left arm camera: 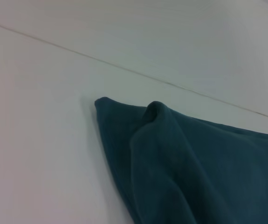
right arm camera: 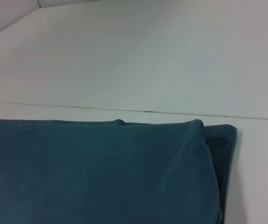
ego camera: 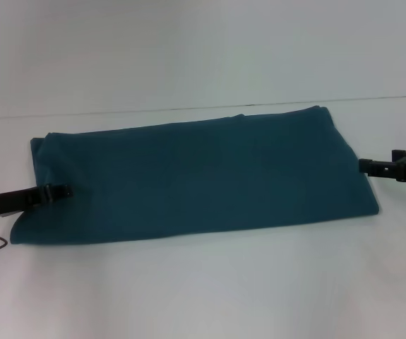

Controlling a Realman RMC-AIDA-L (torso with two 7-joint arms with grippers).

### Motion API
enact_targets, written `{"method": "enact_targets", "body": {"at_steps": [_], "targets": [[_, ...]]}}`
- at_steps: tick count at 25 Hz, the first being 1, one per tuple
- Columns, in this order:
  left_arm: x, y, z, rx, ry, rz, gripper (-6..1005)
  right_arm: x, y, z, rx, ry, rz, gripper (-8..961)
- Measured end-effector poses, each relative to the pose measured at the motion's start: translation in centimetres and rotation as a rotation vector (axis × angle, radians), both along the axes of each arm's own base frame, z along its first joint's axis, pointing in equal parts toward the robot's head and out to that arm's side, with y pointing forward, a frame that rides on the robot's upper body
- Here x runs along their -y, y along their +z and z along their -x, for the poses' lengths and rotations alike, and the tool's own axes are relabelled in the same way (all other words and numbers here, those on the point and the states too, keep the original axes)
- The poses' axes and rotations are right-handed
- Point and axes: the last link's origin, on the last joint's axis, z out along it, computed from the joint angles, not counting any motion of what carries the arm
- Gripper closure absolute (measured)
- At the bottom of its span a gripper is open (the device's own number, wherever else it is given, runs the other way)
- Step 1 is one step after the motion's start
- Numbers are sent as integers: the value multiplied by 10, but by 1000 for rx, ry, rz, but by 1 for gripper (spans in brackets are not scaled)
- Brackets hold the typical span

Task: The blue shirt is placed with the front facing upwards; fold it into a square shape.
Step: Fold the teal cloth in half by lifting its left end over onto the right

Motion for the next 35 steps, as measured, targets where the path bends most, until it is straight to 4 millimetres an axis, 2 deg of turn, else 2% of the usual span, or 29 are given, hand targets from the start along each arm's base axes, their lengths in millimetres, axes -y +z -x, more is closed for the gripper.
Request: {"method": "enact_targets", "body": {"at_steps": [3,14,17,25,35], "targets": [[0,0,-1,-2,-4,0,433,1,0,-1,0,-3,1,57],[0,1,-1,-4,-8,-2,673,5,-2,-4,-4,-11,5,58],[-1,1,-1,-5,-11,-4,902,6,-3,-4,-6,-12,3,58],[-4,3,-21,19,-70,-12,937,10,1,-9,-22,-27,-15,58],[-15,-9,-70,95,-205,32,937,19,6,-16,-45,-33,-28,58]]}}
